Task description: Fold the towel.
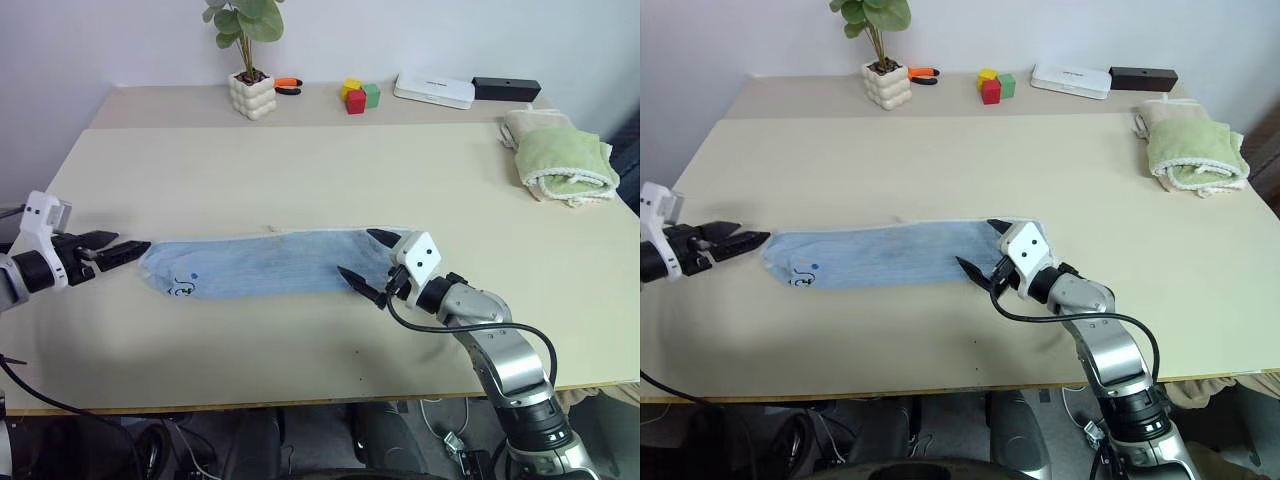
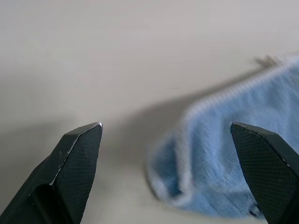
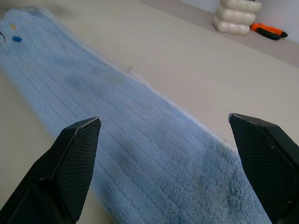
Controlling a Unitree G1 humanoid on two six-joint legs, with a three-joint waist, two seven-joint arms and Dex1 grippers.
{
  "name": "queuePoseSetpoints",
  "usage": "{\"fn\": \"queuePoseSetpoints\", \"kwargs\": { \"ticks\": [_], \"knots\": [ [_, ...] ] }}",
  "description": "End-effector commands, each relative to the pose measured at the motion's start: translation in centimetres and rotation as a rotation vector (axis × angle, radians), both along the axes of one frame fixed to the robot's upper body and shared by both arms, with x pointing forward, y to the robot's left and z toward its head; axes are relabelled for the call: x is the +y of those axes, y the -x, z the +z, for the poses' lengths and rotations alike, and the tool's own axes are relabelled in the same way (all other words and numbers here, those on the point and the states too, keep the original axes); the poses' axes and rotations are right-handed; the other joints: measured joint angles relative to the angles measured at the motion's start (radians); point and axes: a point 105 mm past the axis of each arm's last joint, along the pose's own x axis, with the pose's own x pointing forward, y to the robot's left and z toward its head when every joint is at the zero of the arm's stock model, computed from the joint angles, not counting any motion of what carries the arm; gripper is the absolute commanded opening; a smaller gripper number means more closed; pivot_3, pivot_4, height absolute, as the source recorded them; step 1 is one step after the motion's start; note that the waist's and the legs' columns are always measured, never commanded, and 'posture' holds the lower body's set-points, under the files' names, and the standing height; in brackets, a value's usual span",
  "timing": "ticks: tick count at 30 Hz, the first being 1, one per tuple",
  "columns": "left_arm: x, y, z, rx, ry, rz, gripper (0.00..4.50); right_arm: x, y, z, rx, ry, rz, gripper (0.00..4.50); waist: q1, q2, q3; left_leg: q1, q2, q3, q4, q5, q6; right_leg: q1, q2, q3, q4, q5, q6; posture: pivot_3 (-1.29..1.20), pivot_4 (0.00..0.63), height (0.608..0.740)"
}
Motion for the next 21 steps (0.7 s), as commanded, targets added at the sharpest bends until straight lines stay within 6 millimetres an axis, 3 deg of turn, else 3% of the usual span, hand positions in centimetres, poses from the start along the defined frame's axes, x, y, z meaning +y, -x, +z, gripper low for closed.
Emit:
{"fn": "queuePoseSetpoints", "kwargs": {
  "ticks": [1,3,4,8,10,13,17,21],
  "knots": [
    [-0.2,-1.3,6.1,-0.213,0.106,0.055,3.57,-0.6,-0.8,3.0,-0.049,-0.127,-0.049,4.24,0.003,-0.001,0.0,0.0,0.0,0.0,0.001,0.0,0.0,0.0,0.0,0.0,0.0,0.0,0.0,0.0,0.15,0.74],
    [-2.1,-2.2,8.0,-0.291,0.185,0.026,2.68,-0.6,-1.3,3.9,-0.058,-0.186,-0.079,3.67,0.005,-0.001,0.0,0.0,0.0,0.0,0.001,0.0,0.0,0.001,-0.001,0.0,0.0,0.0,0.001,0.0,0.15,0.74],
    [-3.4,-2.5,8.5,-0.315,0.222,0.005,2.08,-0.6,-1.6,4.3,-0.063,-0.208,-0.095,3.14,0.005,-0.001,0.0,0.0,-0.001,0.0,0.001,0.0,0.0,0.001,-0.001,0.0,0.0,0.0,0.001,0.0,0.15,0.74],
    [-9.2,-3.0,8.0,-0.329,0.301,-0.074,0.0,0.0,-2.7,3.9,-0.065,-0.187,-0.163,1.01,0.0,-0.001,0.0,0.0,-0.001,0.0,0.001,0.0,0.0,0.001,-0.001,0.0,0.0,0.001,0.001,0.0,0.15,0.74],
    [-11.9,-3.2,6.6,-0.307,0.314,-0.076,0.0,0.5,-3.0,2.9,-0.059,-0.15,-0.194,0.02,-0.003,-0.001,0.0,0.0,-0.001,-0.001,0.001,0.0,0.0,0.001,-0.001,0.0,0.001,0.001,0.001,0.0,0.15,0.74],
    [-15.2,-3.1,5.1,-0.289,0.373,-0.084,0.0,1.1,-3.3,1.5,-0.033,-0.118,-0.23,0.02,-0.003,-0.001,0.0,0.001,-0.001,-0.001,0.001,0.0,0.0,0.0,-0.001,0.0,0.002,0.001,0.001,0.0,0.15,0.74],
    [-19.8,-2.6,1.4,-0.209,0.398,-0.098,0.0,1.6,-4.3,0.1,0.009,-0.142,-0.33,0.02,-0.001,-0.001,-0.001,0.001,-0.001,0.0,0.001,0.0,0.0,0.0,-0.001,0.001,0.002,0.001,0.001,0.0,0.15,0.74],
    [-21.2,-2.6,-2.3,-0.13,0.361,-0.061,0.0,1.6,-5.7,-1.5,0.016,-0.115,-0.422,0.02,-0.002,-0.001,-0.001,0.001,-0.001,0.0,0.001,0.0,0.0,0.001,-0.001,0.001,0.002,0.001,0.001,0.0,0.15,0.74]
  ]
}}
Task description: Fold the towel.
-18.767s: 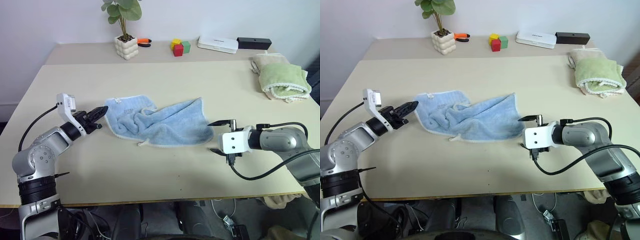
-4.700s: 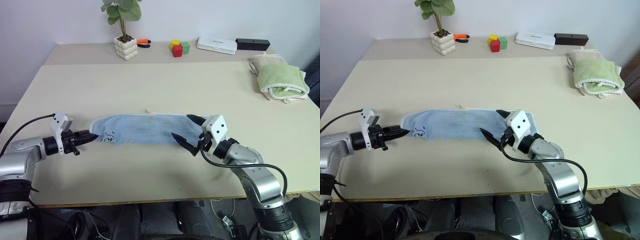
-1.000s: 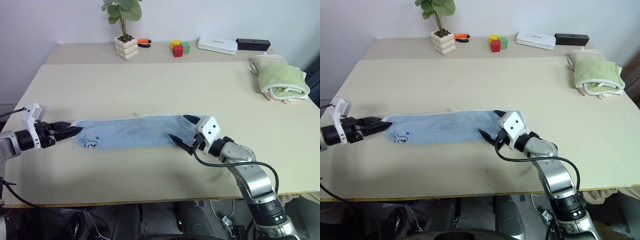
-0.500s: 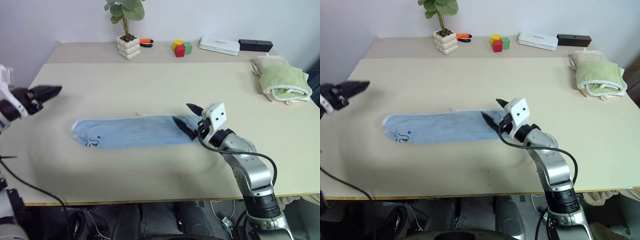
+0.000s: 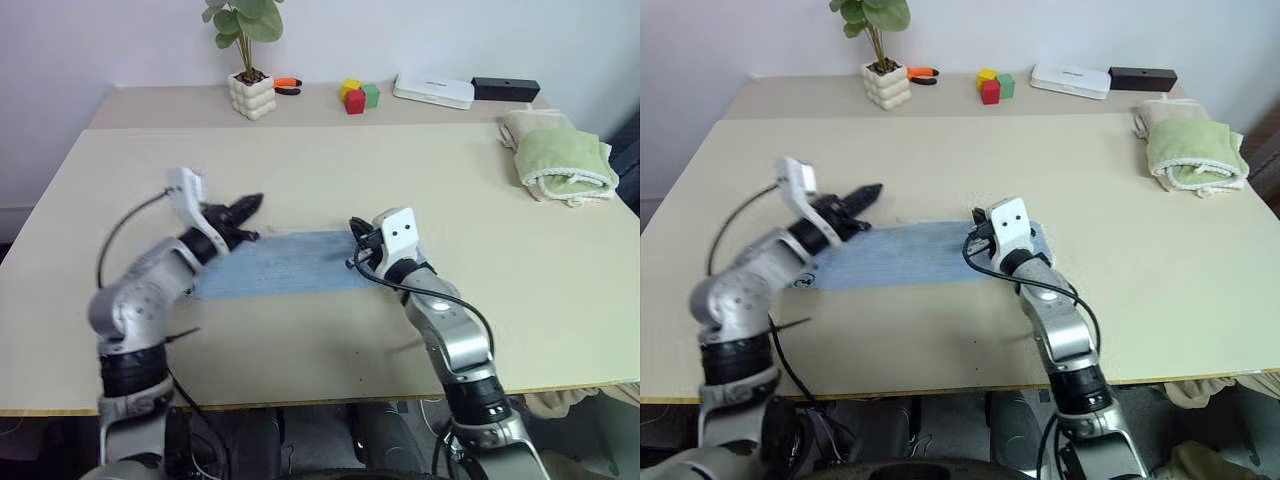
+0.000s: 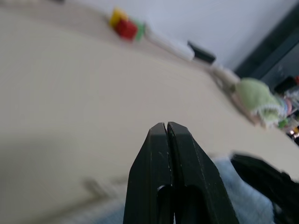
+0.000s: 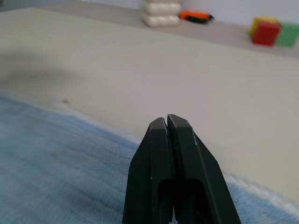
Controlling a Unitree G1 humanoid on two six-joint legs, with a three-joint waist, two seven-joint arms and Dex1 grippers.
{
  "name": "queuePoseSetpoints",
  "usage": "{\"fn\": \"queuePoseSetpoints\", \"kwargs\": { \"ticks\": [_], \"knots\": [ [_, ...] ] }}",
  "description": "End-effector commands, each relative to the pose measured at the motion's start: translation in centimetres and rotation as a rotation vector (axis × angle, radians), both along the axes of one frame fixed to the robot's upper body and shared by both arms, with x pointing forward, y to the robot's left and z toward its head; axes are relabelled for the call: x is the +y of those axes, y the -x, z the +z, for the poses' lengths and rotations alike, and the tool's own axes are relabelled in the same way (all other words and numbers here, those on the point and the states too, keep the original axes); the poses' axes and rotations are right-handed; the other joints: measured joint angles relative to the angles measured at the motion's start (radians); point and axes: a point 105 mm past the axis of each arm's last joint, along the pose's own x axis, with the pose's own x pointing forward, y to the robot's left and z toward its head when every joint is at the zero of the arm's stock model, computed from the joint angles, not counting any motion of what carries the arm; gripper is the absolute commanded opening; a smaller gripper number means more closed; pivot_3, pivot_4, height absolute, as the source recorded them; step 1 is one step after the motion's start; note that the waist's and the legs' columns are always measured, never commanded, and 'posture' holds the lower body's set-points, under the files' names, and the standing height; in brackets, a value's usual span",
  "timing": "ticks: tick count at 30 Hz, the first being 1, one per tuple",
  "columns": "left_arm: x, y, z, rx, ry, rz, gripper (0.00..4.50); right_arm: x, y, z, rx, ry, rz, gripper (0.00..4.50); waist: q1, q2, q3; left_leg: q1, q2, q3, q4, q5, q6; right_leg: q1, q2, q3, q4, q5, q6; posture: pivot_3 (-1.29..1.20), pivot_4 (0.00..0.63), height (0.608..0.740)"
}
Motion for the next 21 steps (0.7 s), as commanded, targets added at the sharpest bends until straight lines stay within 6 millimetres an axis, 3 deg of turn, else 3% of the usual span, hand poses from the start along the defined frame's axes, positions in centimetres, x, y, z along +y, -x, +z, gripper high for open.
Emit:
{"fn": "queuePoseSetpoints", "kwargs": {
  "ticks": [1,3,8,12,16,18,21],
  "knots": [
    [0.2,0.0,-1.2,-0.02,-0.088,0.048,0.0,-0.3,-0.8,-0.2,-0.043,0.033,-0.067,0.02,-0.001,0.0,0.0,0.0,0.0,0.0,0.0,0.0,0.0,0.0,0.0,0.0,0.0,0.0,0.0,0.0,0.15,0.74],
    [1.3,0.4,-2.5,0.022,-0.088,0.069,0.0,-1.0,-0.8,-1.3,-0.036,0.073,-0.087,0.02,-0.001,0.0,0.0,0.0,0.0,0.0,0.0,0.0,0.0,0.0,0.0,0.0,0.0,0.0,0.0,0.0,0.15,0.74],
    [6.1,1.1,-4.7,0.068,-0.155,0.161,0.0,-5.3,-0.6,-3.4,-0.018,0.147,-0.214,0.02,0.0,0.0,0.0,0.0,0.0,0.0,0.0,0.0,0.0,0.0,0.0,0.0,-0.001,0.0,0.0,0.0,0.15,0.74],
    [9.4,1.4,-5.4,0.082,-0.207,0.227,0.0,-7.7,-0.5,-3.4,-0.029,0.169,-0.263,0.02,0.004,0.0,0.0,0.0,0.0,0.0,0.0,0.0,0.0,0.002,0.0,-0.001,-0.003,0.0,0.0,0.0,0.15,0.74],
    [11.1,1.5,-5.1,0.078,-0.21,0.259,0.0,-8.7,-0.5,-2.8,-0.046,0.162,-0.265,0.02,0.001,0.0,-0.001,0.001,0.0,0.0,0.0,0.0,0.0,0.002,0.0,0.0,-0.003,0.0,0.0,0.0,0.15,0.74],
    [11.4,1.4,-4.8,0.064,-0.225,0.264,0.25,-8.9,-0.5,-2.5,-0.057,0.152,-0.261,0.54,0.0,0.0,-0.001,0.001,0.0,0.0,-0.001,0.0,0.0,0.002,0.0,-0.001,-0.003,0.0,0.0,0.0,0.15,0.74],
    [10.2,1.5,-3.1,0.004,-0.207,0.165,1.35,-9.2,-0.5,-1.5,-0.057,0.089,-0.268,1.87,-0.001,0.0,0.0,0.001,0.0,0.0,-0.001,0.0,0.0,0.002,0.0,0.0,-0.003,0.0,0.0,0.0,0.15,0.74]
  ]
}}
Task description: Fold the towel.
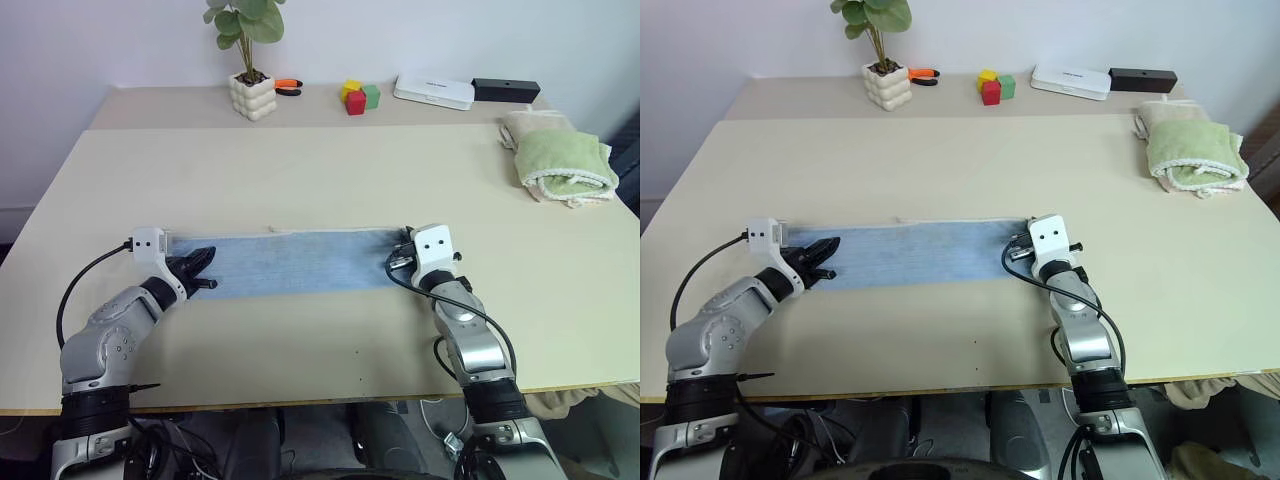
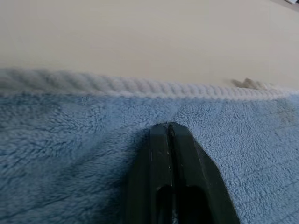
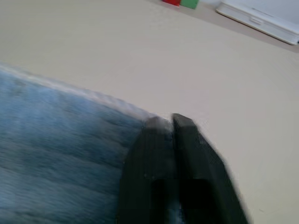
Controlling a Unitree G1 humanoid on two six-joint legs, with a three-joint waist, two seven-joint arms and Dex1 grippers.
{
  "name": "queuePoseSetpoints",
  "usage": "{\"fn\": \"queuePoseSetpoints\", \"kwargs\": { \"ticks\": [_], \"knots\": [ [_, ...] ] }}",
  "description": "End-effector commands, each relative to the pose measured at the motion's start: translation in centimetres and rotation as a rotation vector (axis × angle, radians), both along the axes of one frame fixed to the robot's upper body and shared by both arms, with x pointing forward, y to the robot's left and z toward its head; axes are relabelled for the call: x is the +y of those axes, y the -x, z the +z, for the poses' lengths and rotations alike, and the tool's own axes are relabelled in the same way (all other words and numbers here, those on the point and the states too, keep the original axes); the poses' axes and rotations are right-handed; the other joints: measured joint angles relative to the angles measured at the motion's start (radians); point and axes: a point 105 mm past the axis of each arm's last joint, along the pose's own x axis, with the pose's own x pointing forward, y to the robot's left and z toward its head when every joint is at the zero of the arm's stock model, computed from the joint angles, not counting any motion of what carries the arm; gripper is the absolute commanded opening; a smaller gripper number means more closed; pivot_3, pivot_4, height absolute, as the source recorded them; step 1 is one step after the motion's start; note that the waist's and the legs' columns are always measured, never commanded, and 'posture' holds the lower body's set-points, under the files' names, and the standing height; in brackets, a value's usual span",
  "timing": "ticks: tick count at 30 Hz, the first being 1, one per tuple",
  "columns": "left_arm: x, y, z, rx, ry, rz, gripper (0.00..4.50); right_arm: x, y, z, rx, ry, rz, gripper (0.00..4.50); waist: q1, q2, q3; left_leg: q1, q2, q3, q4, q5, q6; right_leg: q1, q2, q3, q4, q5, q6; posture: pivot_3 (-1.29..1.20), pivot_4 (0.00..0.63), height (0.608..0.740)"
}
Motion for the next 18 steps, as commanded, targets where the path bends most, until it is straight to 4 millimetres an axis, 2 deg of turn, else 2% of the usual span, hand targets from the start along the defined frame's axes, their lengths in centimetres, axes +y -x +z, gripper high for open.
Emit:
{"fn": "queuePoseSetpoints", "kwargs": {
  "ticks": [1,5,6,9,11,15,18],
  "knots": [
    [-0.4,0.0,2.8,-0.093,-0.005,-0.082,1.86,-1.0,0.2,1.7,-0.029,-0.097,-0.019,2.37,0.001,0.0,0.0,0.0,0.0,0.0,0.0,0.0,0.0,0.0,0.0,0.0,0.0,0.0,0.0,0.0,0.15,0.74],
    [-0.9,0.5,4.4,-0.143,-0.059,-0.196,3.94,-1.7,1.7,3.9,-0.024,-0.264,-0.003,4.43,0.003,0.0,0.0,-0.001,0.0,0.0,0.0,0.0,0.0,-0.001,0.0,0.0,0.0,0.0,0.0,0.0,0.15,0.74],
    [-0.8,0.5,5.0,-0.167,-0.093,-0.223,4.47,-1.8,2.4,4.5,-0.011,-0.334,0.02,4.5,0.002,0.001,0.0,-0.001,0.0,0.0,0.0,0.0,0.0,-0.001,0.0,0.0,0.0,0.0,0.0,0.0,0.15,0.74],
    [-0.9,0.8,6.8,-0.216,-0.185,-0.328,4.47,-1.5,5.4,6.5,0.025,-0.482,0.159,4.5,0.004,0.001,0.001,-0.001,0.0,0.0,-0.001,0.0,0.0,-0.001,0.0,0.0,0.0,0.0,0.0,0.0,0.15,0.74],
    [-1.0,0.9,7.7,-0.239,-0.225,-0.374,4.47,-1.7,6.8,6.9,0.06,-0.506,0.196,4.5,0.003,0.001,0.001,-0.001,0.0,0.0,-0.001,0.0,0.0,-0.001,0.0,0.0,-0.001,-0.001,-0.001,0.0,0.15,0.74],
    [-1.3,1.1,10.0,-0.41,-0.347,-0.475,4.47,-3.7,10.2,4.2,0.224,-0.545,0.097,4.5,0.005,0.001,0.001,-0.001,0.0,0.0,-0.002,0.0,0.0,-0.001,0.0,0.0,-0.002,-0.002,-0.004,0.0,0.15,0.74],
    [-1.7,1.5,9.9,-0.415,-0.354,-0.56,4.47,-3.2,11.7,2.9,0.294,-0.552,0.086,4.5,-0.001,0.002,0.001,-0.001,0.0,0.001,-0.002,0.0,0.0,-0.001,0.0,0.001,-0.002,-0.002,-0.004,0.0,0.15,0.74]
  ]
}}
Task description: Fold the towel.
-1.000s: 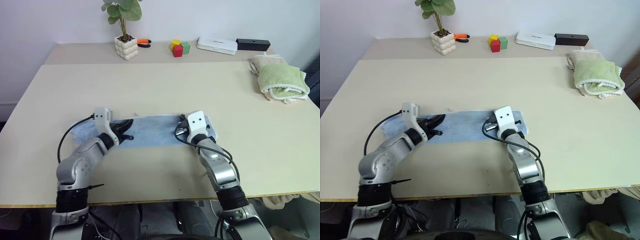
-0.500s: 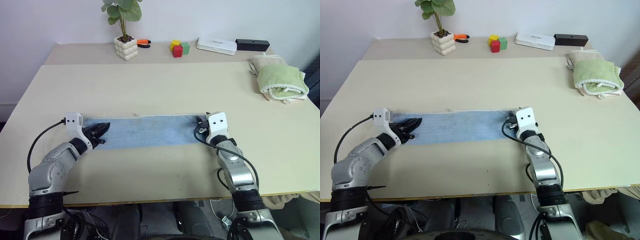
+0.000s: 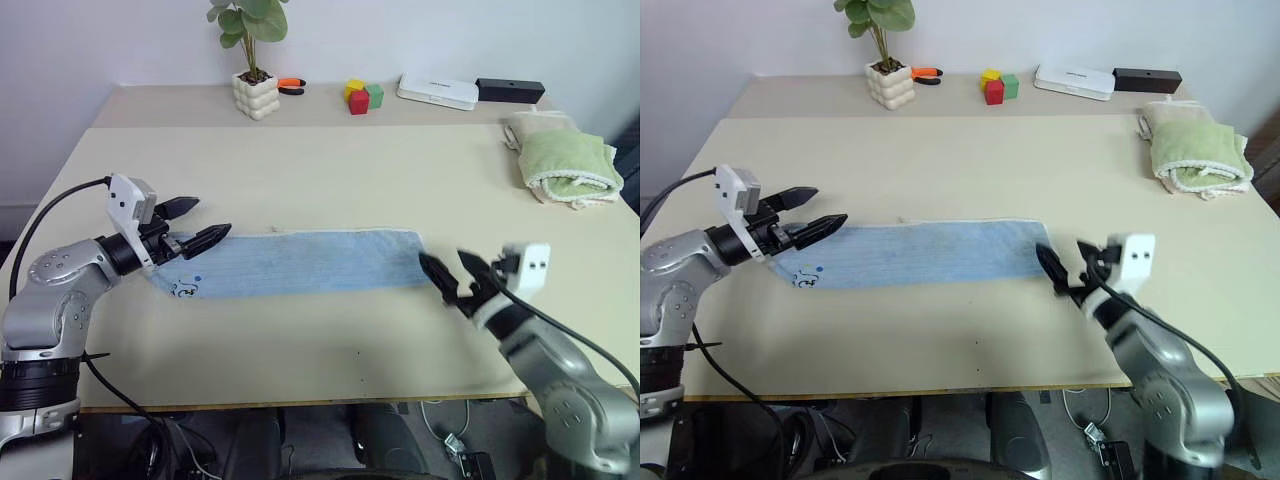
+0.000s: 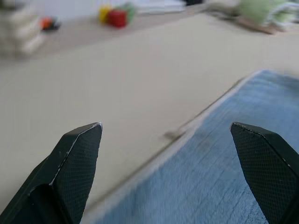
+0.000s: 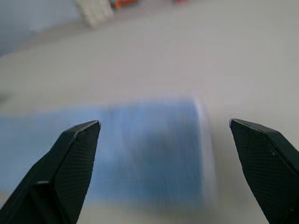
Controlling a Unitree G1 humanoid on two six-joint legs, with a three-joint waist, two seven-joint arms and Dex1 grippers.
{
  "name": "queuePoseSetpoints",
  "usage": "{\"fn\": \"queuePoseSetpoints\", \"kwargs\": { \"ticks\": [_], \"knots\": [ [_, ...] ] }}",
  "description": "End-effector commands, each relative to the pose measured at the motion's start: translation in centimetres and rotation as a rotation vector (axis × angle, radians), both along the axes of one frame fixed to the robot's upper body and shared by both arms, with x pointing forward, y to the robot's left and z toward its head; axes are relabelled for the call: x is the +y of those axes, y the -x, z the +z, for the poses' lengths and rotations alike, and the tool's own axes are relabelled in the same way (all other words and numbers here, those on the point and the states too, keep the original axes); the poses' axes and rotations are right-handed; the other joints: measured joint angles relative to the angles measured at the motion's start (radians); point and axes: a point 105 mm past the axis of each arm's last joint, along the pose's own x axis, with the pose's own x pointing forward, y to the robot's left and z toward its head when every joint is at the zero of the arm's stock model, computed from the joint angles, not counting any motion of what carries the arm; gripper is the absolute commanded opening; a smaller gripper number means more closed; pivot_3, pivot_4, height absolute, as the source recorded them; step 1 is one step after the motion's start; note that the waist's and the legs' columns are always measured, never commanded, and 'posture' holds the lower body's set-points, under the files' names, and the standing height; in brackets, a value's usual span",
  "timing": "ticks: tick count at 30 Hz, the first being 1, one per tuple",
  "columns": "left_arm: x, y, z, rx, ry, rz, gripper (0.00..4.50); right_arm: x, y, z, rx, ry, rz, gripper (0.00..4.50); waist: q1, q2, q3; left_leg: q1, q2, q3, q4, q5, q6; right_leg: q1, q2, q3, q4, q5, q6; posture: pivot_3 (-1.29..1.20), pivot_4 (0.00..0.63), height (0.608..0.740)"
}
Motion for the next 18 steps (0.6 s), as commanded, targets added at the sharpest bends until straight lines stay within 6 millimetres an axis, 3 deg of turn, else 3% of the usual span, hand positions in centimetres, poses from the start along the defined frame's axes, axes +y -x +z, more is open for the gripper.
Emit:
{"fn": "queuePoseSetpoints", "kwargs": {
  "ticks": [1,5,9,14,18],
  "knots": [
    [-0.6,0.7,0.8,-0.027,-0.032,-0.107,4.47,1.0,1.1,0.5,0.0,-0.018,0.013,4.5,-0.004,0.001,0.0,0.0,0.0,0.001,0.0,0.0,0.0,0.0,0.0,0.001,0.0,0.0,0.0,0.0,0.15,0.74],
    [-1.2,0.8,0.9,-0.018,-0.03,-0.143,4.47,1.8,1.2,-1.2,0.064,-0.113,-0.052,4.5,-0.002,0.001,0.0,0.0,0.0,0.001,0.0,0.0,0.0,-0.001,0.001,0.002,0.0,0.0,-0.001,0.0,0.15,0.74],
    [-1.6,1.0,1.0,-0.017,-0.028,-0.15,4.47,2.9,0.2,-1.7,0.081,-0.217,-0.096,4.5,-0.001,0.001,0.0,-0.001,0.0,0.001,0.001,0.0,0.0,-0.001,0.0,0.002,0.0,-0.001,-0.001,0.0,0.15,0.74],
    [-1.8,1.6,1.2,-0.014,-0.036,-0.154,4.47,3.2,-0.9,-2.7,0.105,-0.209,-0.122,4.5,-0.002,0.001,0.0,-0.001,0.001,0.001,0.0,0.0,0.0,-0.001,0.0,0.001,0.0,-0.001,-0.001,0.0,0.15,0.74],
    [-1.2,1.8,0.8,-0.005,-0.058,-0.122,4.47,3.9,-3.4,-3.0,0.096,-0.251,-0.148,4.5,-0.013,0.0,0.0,0.0,0.001,0.001,0.001,0.0,0.0,-0.001,0.001,0.002,0.0,-0.001,-0.002,0.0,0.15,0.74]
  ]
}}
